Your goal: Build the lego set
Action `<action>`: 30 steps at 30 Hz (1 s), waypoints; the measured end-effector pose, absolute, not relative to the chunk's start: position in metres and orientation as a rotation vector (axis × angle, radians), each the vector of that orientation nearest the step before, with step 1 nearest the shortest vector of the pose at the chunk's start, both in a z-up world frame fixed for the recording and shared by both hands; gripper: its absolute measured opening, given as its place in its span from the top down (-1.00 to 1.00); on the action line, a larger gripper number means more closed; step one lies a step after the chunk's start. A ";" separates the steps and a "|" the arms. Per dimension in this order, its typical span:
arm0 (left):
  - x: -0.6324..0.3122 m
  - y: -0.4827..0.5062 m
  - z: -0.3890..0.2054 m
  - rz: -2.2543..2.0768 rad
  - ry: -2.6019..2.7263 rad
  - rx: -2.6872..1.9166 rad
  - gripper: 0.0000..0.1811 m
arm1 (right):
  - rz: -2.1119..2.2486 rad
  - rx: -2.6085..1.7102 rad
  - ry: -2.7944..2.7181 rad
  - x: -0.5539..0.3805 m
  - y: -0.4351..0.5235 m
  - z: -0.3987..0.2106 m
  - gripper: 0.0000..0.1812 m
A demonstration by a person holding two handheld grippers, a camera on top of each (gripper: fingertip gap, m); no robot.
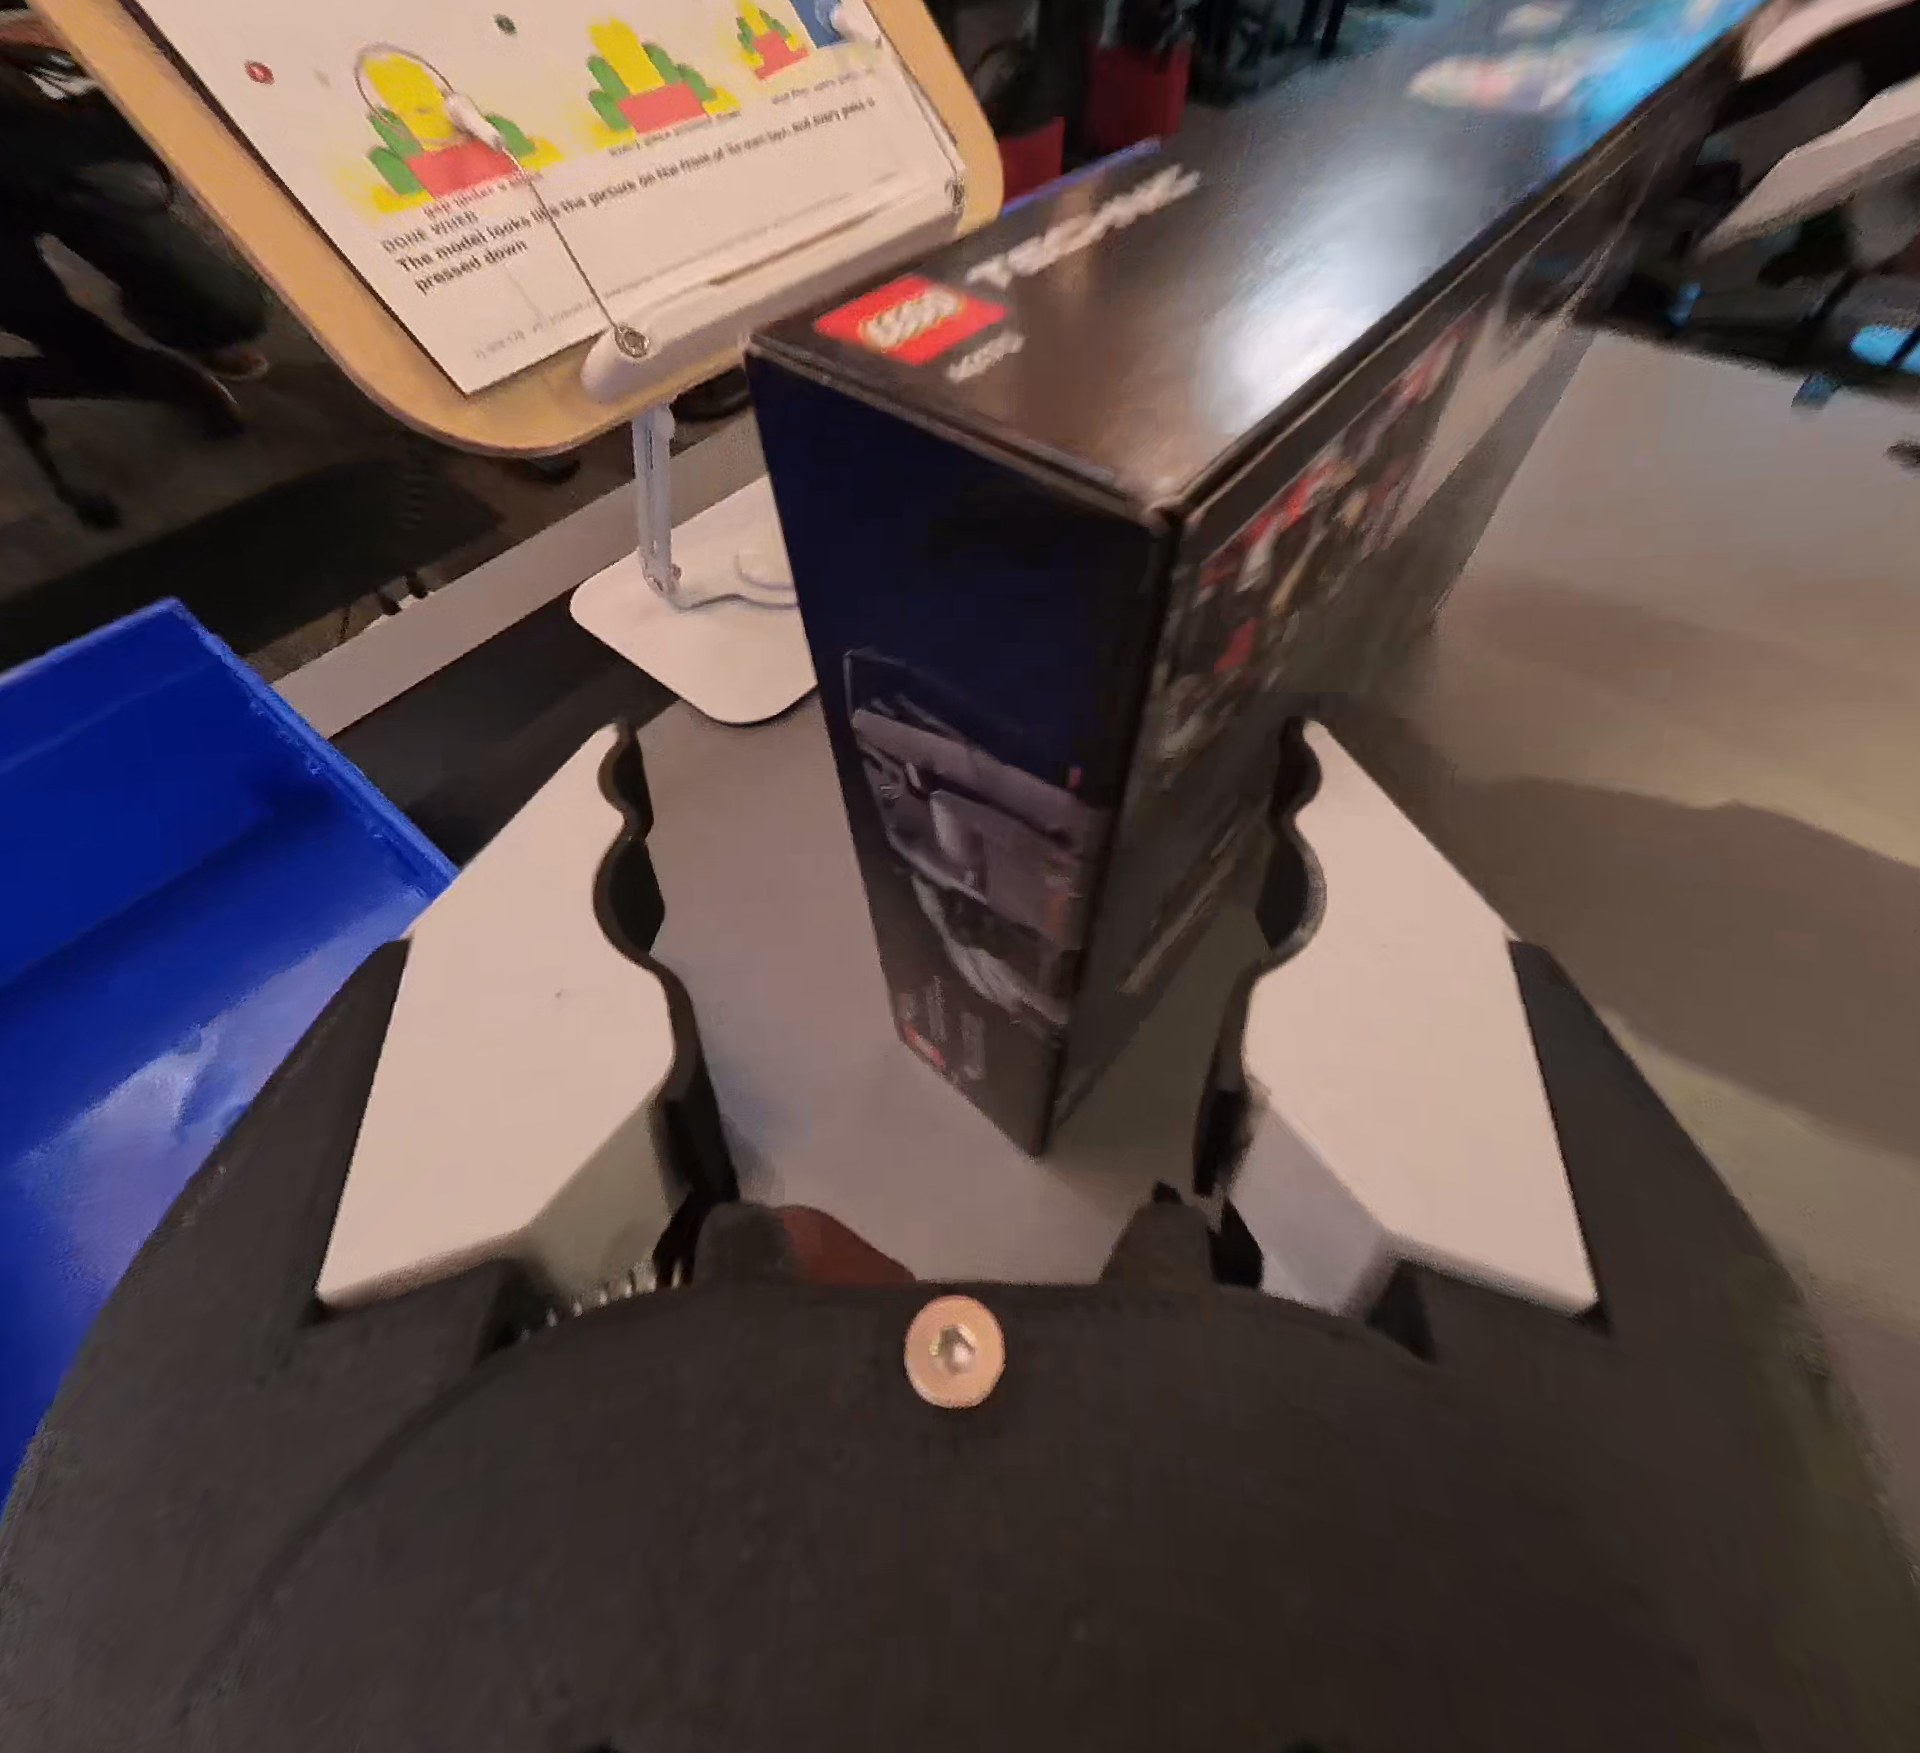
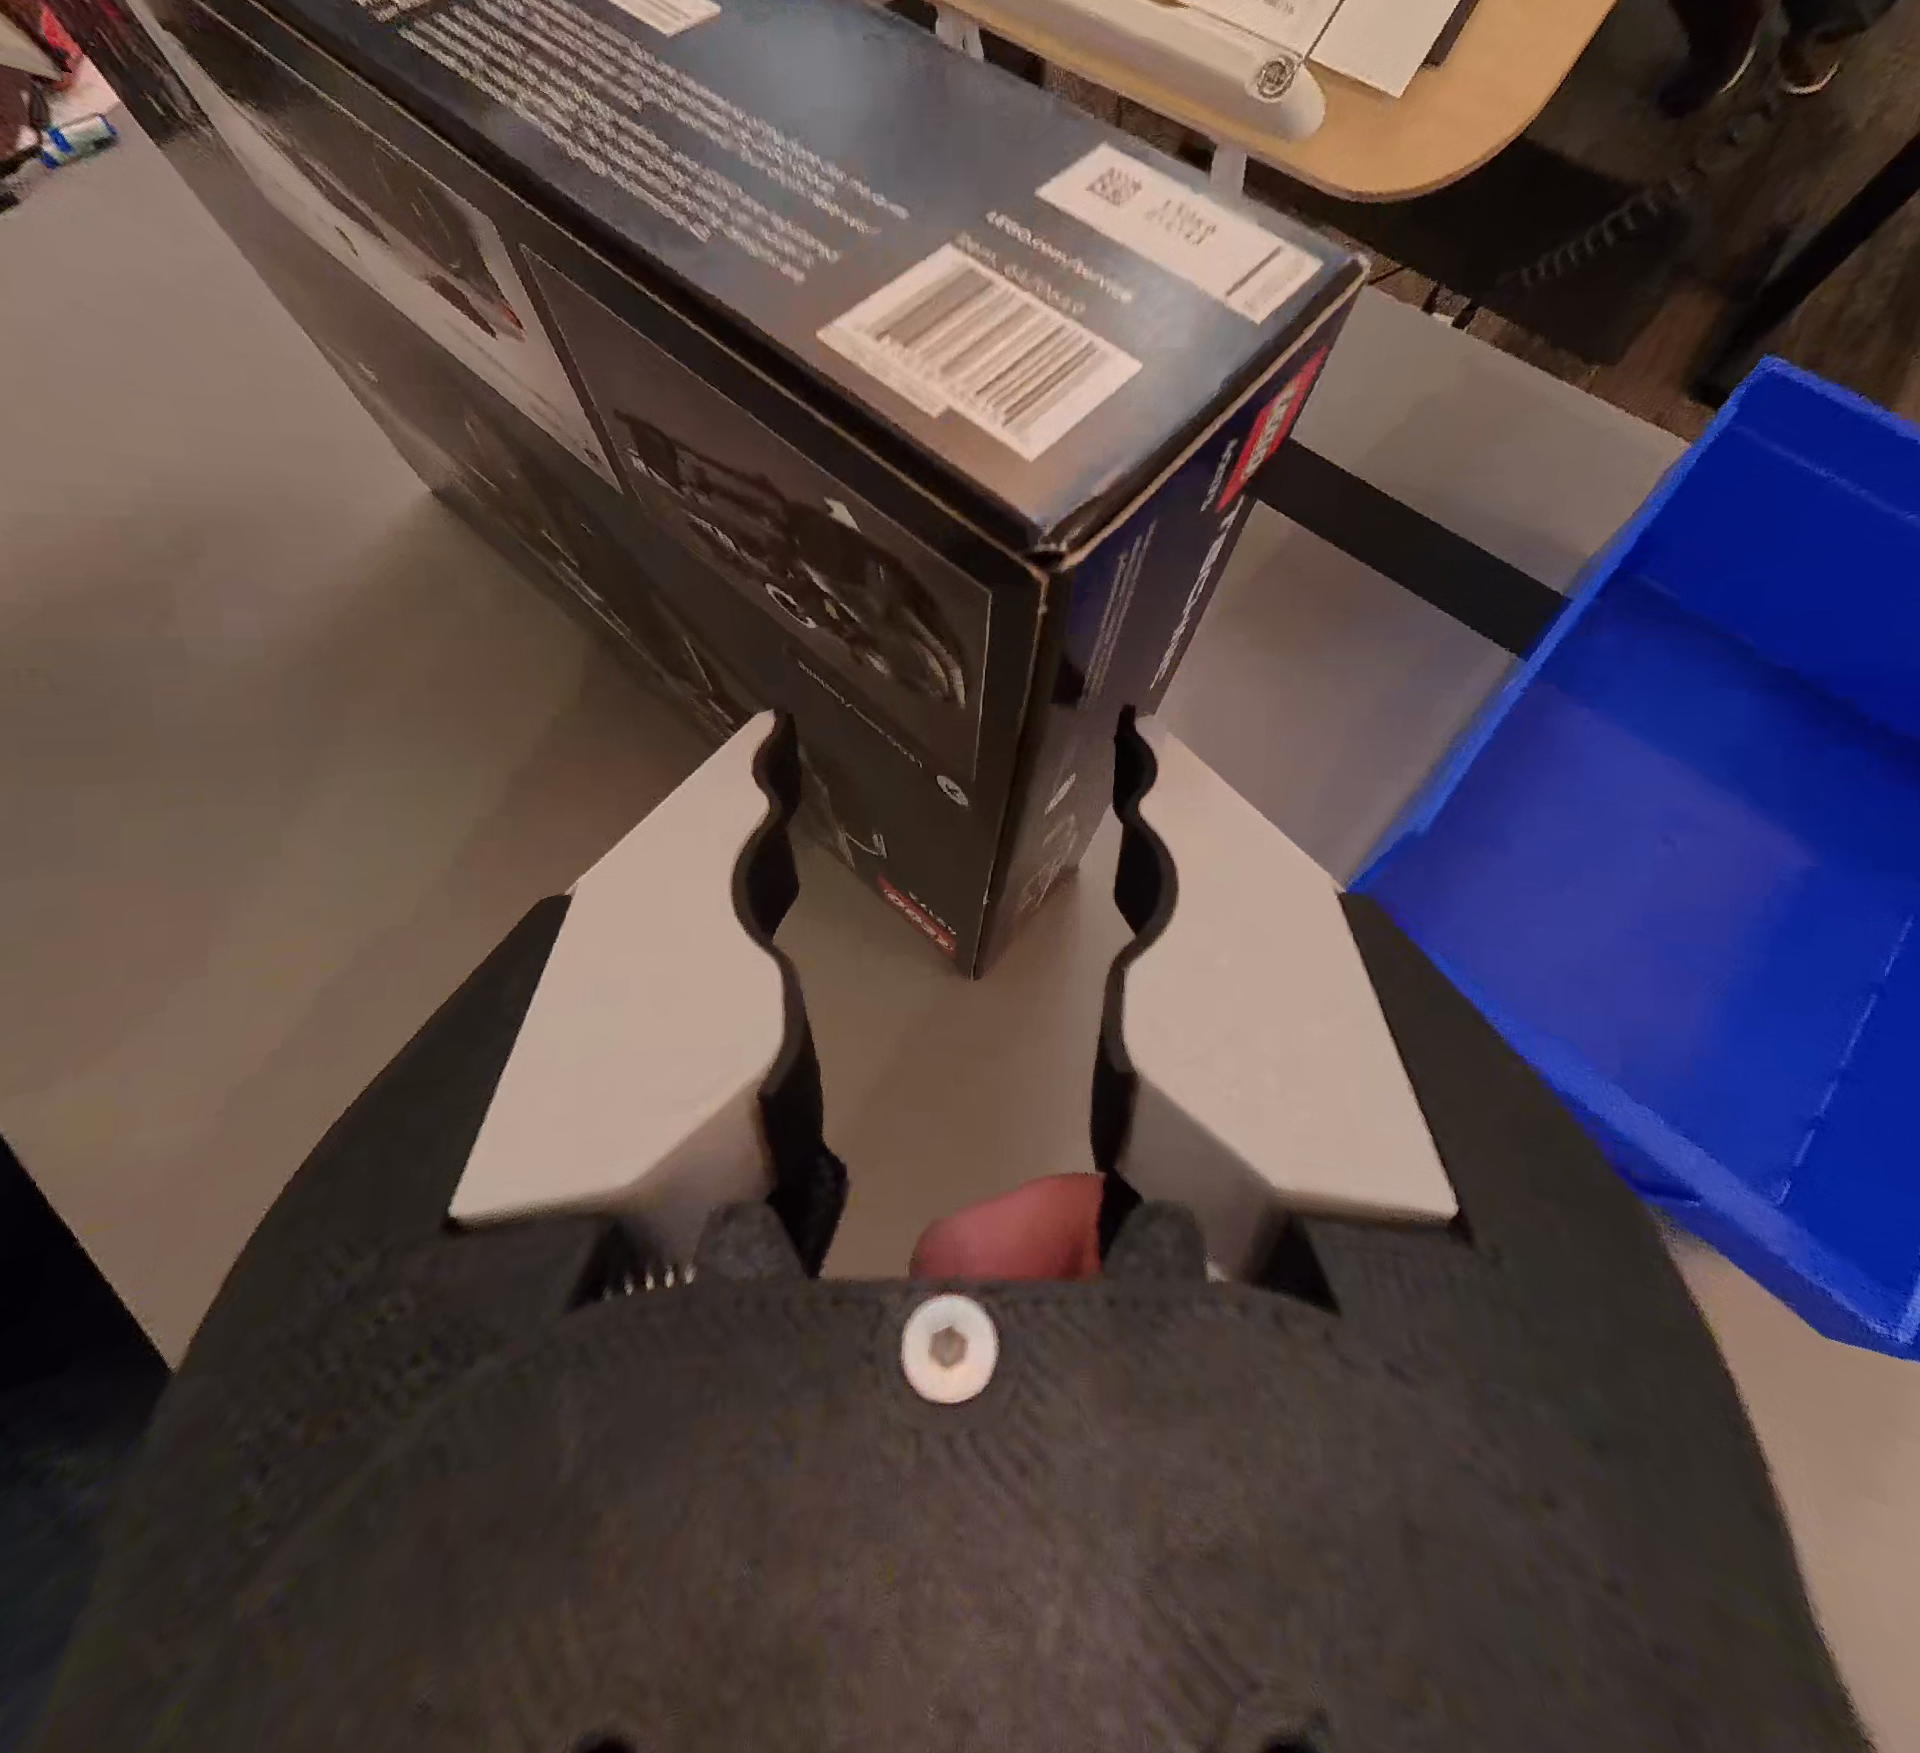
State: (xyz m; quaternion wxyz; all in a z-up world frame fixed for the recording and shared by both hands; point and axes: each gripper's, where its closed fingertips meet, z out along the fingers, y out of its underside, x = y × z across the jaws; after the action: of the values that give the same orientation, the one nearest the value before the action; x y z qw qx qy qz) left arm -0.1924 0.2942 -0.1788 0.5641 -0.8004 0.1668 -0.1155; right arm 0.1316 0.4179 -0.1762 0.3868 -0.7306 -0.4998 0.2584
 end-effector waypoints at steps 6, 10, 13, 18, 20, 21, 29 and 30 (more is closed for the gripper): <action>-0.171 0.320 -0.206 -0.389 0.637 -1.882 -0.31 | 0.670 -1.869 -1.257 0.128 0.419 -0.195 0.38; -0.156 0.319 -0.206 -0.520 0.666 -1.848 -0.08 | 0.621 -1.857 -1.228 0.126 0.430 -0.197 0.43; -0.149 0.304 -0.204 -0.517 0.652 -1.816 -0.05 | 0.601 -1.853 -1.234 0.121 0.440 -0.197 0.42; -0.137 0.269 -0.203 -0.480 0.582 -1.784 -0.01 | 0.623 -1.843 -1.256 0.099 0.452 -0.198 0.31; -0.128 0.255 -0.202 -0.471 0.566 -1.775 -0.01 | 0.630 -1.845 -1.252 0.088 0.455 -0.199 0.18; -0.125 0.249 -0.202 -0.460 0.540 -1.784 -0.01 | 0.637 -1.847 -1.253 0.083 0.456 -0.200 0.13; -0.099 0.206 -0.181 -0.347 0.490 -1.778 -0.30 | 0.717 -1.815 -1.231 0.078 0.457 -0.197 0.12; -0.105 0.206 -0.170 -0.297 0.467 -1.772 -0.42 | 0.713 -1.814 -1.228 0.080 0.456 -0.197 0.13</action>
State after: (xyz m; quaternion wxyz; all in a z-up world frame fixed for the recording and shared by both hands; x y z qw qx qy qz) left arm -0.1045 0.2057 -0.1704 0.5995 -0.7640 0.2013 -0.1280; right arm 0.0798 0.4562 -0.1969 0.4070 -0.7192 -0.4871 0.2826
